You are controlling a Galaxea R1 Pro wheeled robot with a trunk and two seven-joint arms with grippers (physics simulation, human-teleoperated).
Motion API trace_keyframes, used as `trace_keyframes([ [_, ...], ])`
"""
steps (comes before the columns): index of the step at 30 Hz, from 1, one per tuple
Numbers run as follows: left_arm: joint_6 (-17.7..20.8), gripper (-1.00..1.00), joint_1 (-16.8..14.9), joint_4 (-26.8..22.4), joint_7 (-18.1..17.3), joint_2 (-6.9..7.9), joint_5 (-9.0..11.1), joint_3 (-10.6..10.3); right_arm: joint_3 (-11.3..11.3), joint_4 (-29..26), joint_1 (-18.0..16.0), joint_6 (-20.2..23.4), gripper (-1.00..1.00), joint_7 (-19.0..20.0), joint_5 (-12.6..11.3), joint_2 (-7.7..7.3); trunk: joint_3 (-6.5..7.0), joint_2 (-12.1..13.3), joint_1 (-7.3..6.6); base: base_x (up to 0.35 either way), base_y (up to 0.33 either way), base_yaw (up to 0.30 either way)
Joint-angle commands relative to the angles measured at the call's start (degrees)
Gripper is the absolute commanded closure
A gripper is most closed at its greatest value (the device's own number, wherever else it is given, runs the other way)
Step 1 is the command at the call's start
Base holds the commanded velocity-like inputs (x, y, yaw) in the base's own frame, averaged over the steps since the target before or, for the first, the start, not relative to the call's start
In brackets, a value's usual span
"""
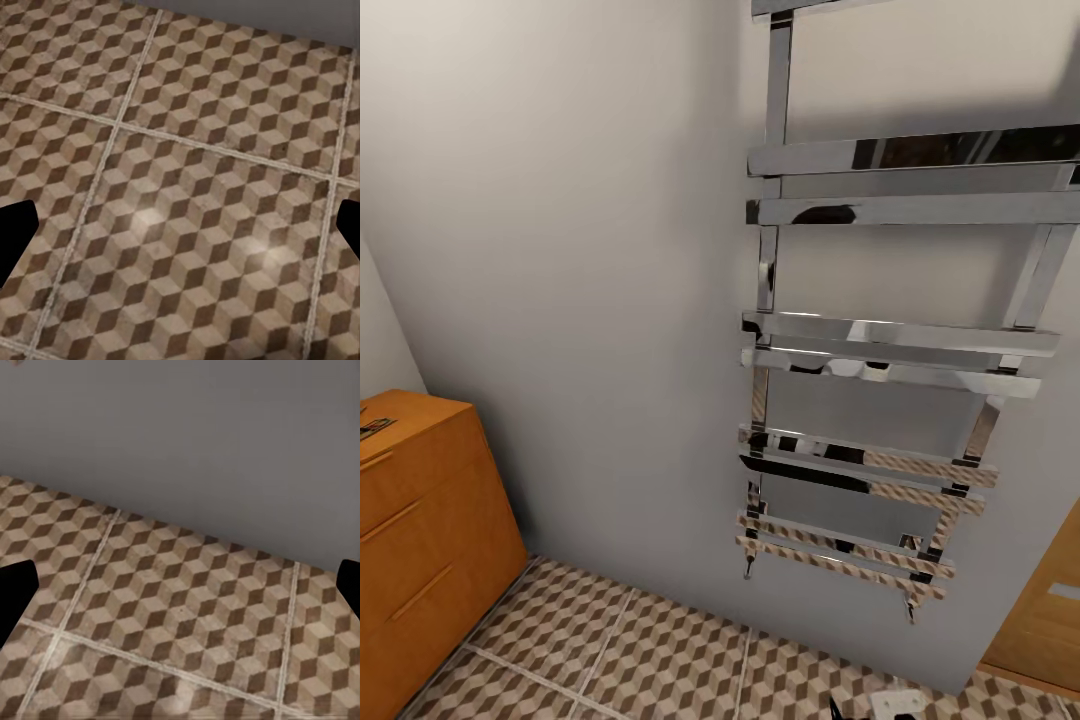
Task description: Take the four mousetraps from the cabinet in the bathroom and place them on the bathroom floor. Make sure all four end up on the same floor surface, and ensure that at least two of them are either under or directly next to the same bathroom sink.
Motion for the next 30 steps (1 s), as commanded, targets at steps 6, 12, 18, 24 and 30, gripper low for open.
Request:
trace_keyframes([
  [6,-5.4,-1.00,0.0,4.2,0.1,0.01,0.0,0.1,0.1,1.0,0.0,-0.8,-1.00,-0.2,0.3,-0.05,-0.05,0.0,0.00,0.000,0.000,0.000],
  [12,-6.7,-1.00,0.0,5.0,0.1,0.27,0.0,0.2,0.0,1.3,0.0,-1.4,-1.00,-0.2,0.3,-0.05,-0.05,0.0,0.00,0.000,0.000,0.000],
  [18,-7.0,-1.00,0.0,5.0,0.2,0.23,-0.1,0.1,0.1,2.4,0.0,-2.0,-1.00,-0.2,0.4,0.00,-0.05,0.0,0.00,0.000,0.000,0.000],
  [24,-7.0,-1.00,0.0,6.3,0.2,0.11,-0.1,0.1,0.3,4.2,0.0,-3.0,-1.00,-0.2,0.4,0.04,-0.05,0.0,0.00,0.000,0.000,0.000],
  [30,-7.1,-1.00,0.0,7.1,0.2,0.07,-0.1,0.1,2.2,5.1,0.0,-4.5,-1.00,-0.3,0.4,0.04,-0.05,0.0,0.00,0.000,0.000,0.000],
])
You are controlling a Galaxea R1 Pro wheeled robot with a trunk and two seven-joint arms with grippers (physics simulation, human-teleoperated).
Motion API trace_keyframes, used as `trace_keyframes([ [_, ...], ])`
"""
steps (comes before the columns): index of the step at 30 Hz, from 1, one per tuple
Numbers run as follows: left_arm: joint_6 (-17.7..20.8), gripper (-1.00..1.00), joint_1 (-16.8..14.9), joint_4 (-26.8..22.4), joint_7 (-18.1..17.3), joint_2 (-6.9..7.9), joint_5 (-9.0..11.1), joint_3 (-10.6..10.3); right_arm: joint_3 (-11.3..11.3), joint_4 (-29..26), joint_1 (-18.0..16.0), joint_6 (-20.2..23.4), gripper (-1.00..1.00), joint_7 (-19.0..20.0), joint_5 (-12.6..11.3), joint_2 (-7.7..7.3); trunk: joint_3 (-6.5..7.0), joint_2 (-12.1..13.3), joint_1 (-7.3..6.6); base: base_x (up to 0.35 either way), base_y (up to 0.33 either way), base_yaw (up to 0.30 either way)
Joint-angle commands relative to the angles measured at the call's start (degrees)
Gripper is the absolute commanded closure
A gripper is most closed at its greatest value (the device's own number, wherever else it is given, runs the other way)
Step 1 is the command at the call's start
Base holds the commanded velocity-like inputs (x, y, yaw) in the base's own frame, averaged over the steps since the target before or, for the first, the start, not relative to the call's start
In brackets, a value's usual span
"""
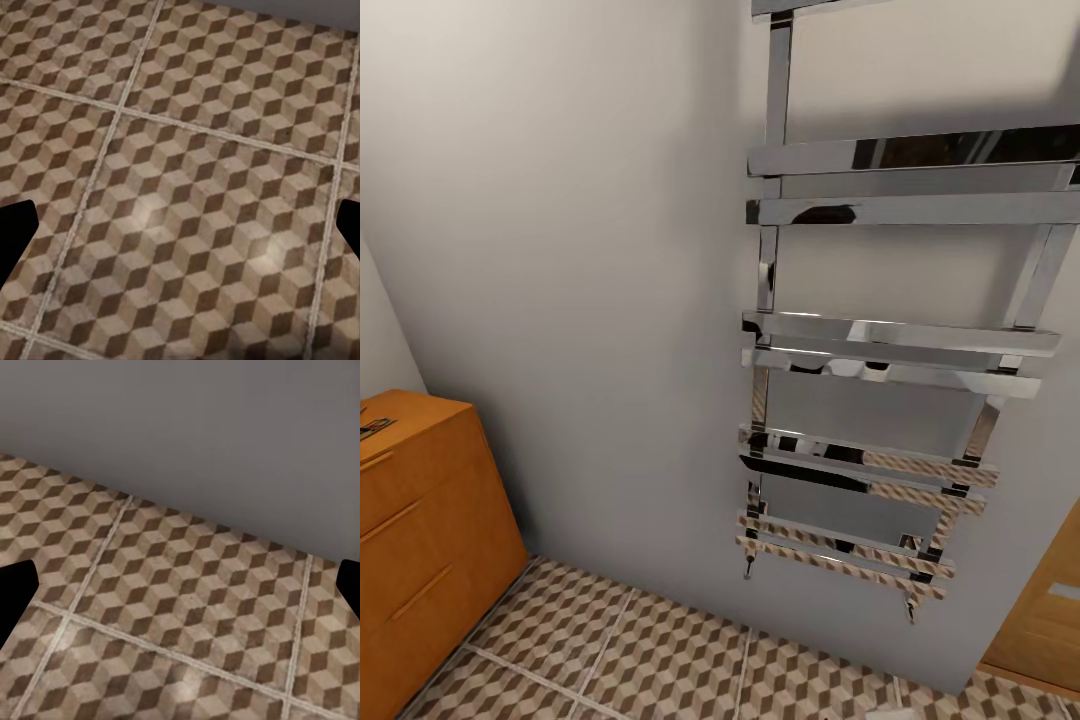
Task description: Take the four mousetraps from the cabinet in the bathroom and place them on the bathroom floor. Make sure all four end up on the same floor surface, and ensure that at least two of them are either under or directly next to the same bathroom sink.
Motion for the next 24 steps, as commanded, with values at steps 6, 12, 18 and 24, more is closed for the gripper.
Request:
trace_keyframes([
  [6,-0.2,-1.00,0.0,0.0,0.0,-0.01,0.0,0.0,1.6,0.9,0.0,-0.6,-1.00,-0.2,0.3,-0.05,-0.05,0.0,0.00,0.000,0.000,0.000],
  [12,-0.3,-1.00,0.0,-0.1,-0.1,-0.01,0.0,0.0,1.8,1.2,0.0,-2.2,-1.00,-0.3,0.3,-0.05,-0.05,0.0,0.00,0.000,0.000,0.000],
  [18,-0.4,-1.00,0.0,-0.2,-0.1,-0.01,0.0,0.0,1.9,1.3,0.0,-3.5,-1.00,-0.3,0.2,-0.01,-0.05,0.0,0.00,0.000,0.000,0.021],
  [24,-0.4,-1.00,0.0,-0.2,-0.1,-0.01,0.0,0.0,1.9,1.4,0.0,-3.8,-1.00,-0.3,0.2,0.03,-0.05,0.0,0.00,0.000,0.000,0.195],
])
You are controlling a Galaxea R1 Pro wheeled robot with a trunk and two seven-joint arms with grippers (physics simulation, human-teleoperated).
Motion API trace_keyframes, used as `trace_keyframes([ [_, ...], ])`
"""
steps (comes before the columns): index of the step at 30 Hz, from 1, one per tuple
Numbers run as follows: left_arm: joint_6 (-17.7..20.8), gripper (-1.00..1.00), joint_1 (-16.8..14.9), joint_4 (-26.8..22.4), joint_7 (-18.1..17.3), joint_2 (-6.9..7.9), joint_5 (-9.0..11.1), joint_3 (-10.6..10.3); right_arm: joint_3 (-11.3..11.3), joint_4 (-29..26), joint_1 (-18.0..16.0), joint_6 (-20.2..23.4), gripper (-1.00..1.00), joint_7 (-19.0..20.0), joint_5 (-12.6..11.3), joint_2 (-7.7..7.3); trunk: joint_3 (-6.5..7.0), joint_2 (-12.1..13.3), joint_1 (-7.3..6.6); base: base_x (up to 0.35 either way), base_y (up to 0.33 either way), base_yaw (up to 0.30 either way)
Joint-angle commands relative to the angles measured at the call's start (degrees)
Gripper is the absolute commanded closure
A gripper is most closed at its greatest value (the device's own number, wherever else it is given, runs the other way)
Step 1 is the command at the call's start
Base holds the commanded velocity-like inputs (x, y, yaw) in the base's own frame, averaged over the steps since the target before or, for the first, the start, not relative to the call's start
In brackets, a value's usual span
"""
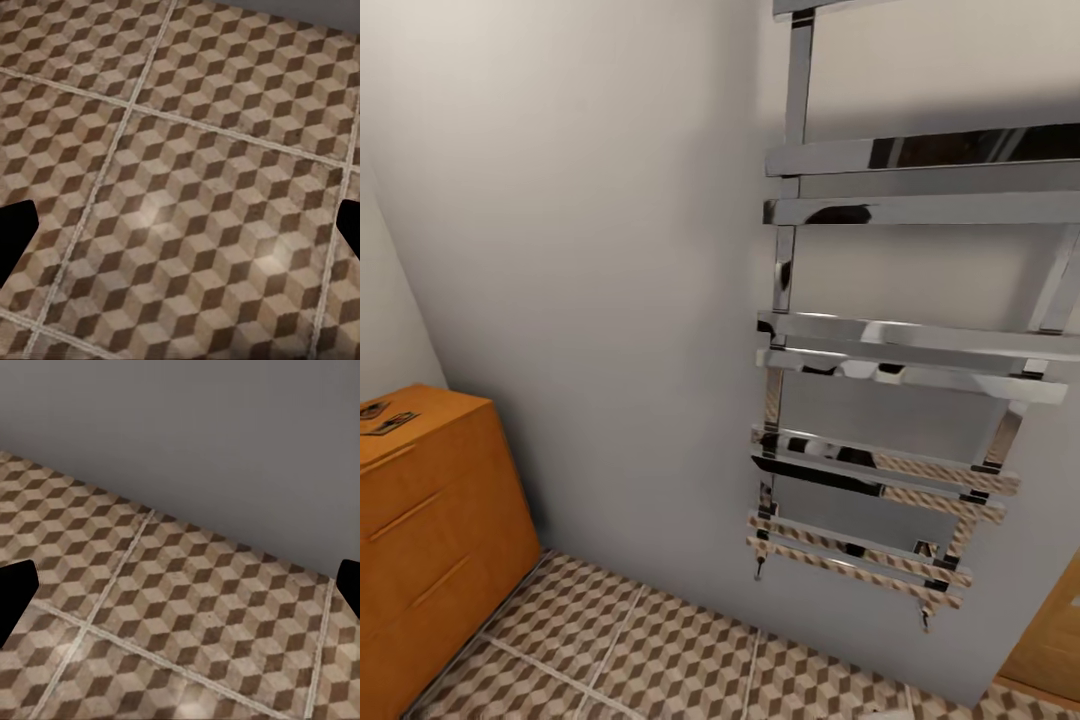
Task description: Take the four mousetraps from the cabinet in the bathroom and place them on the bathroom floor. Make sure all four end up on the same floor surface, and ensure that at least two of them are either under or directly next to the same bathroom sink.
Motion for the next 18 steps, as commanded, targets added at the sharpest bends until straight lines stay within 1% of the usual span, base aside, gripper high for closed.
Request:
trace_keyframes([
  [1,-0.1,-1.00,0.0,0.0,0.0,0.00,0.0,0.0,0.1,0.0,0.0,-0.1,-1.00,-0.2,0.2,-0.03,-0.05,0.0,0.00,0.000,0.000,0.234],
  [18,-0.1,-1.00,0.0,0.0,0.0,0.00,0.0,0.0,0.1,0.2,0.0,-0.2,-1.00,-0.3,0.3,-0.09,-0.05,0.0,0.00,0.000,0.000,0.251],
])
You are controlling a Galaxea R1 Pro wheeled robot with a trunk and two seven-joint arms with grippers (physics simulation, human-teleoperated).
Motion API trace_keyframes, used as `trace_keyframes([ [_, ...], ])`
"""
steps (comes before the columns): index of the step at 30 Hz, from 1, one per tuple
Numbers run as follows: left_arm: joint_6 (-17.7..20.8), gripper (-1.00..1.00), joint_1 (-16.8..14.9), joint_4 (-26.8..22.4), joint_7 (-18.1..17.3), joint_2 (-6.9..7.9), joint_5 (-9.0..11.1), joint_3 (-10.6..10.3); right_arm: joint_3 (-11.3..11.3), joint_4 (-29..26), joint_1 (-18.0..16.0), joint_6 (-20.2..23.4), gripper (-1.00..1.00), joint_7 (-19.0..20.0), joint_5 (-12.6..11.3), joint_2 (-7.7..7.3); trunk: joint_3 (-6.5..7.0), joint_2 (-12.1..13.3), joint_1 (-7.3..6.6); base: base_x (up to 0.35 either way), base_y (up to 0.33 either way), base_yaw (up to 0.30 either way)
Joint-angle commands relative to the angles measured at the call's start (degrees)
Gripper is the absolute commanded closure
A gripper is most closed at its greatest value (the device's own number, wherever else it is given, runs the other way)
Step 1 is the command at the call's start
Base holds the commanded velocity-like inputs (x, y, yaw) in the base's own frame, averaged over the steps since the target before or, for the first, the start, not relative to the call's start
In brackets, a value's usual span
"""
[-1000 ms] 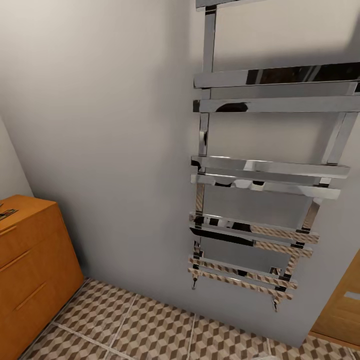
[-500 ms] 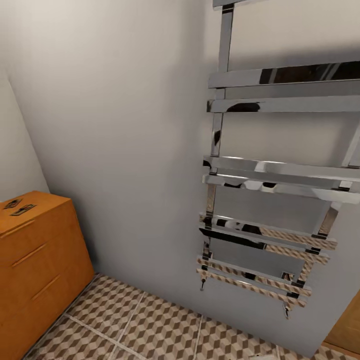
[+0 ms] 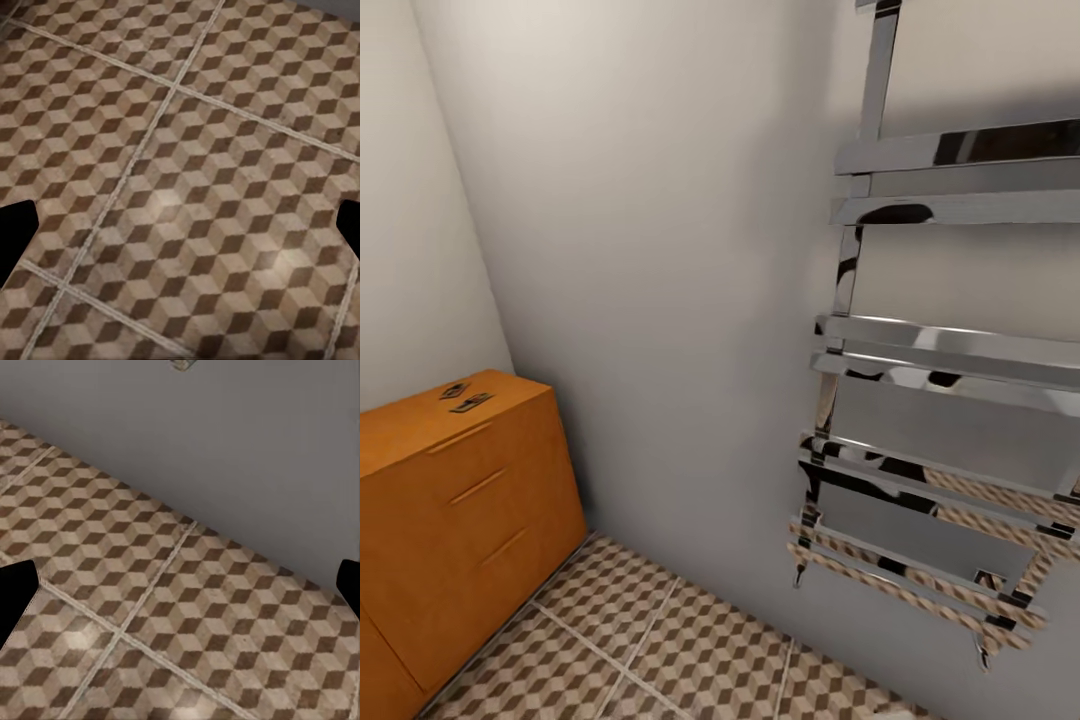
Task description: Take the four mousetraps from the cabinet in the bathroom and place them on the bathroom floor. Make sure all four end up on the same floor surface, and ensure that at least two of them are either under or directly next to the same bathroom sink.
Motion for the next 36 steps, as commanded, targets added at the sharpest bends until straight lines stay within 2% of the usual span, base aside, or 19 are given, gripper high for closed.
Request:
trace_keyframes([
  [1,-0.1,-1.00,0.0,0.0,0.0,0.00,0.0,0.0,0.1,0.0,0.0,-0.1,-1.00,-0.2,0.3,-0.04,-0.05,0.0,0.00,0.000,0.000,0.254],
  [36,-0.1,-1.00,0.0,0.2,0.0,0.00,0.0,0.0,0.1,1.5,0.0,-0.2,-1.00,-0.4,0.3,-0.06,-0.90,0.0,0.00,0.000,0.000,0.254],
])
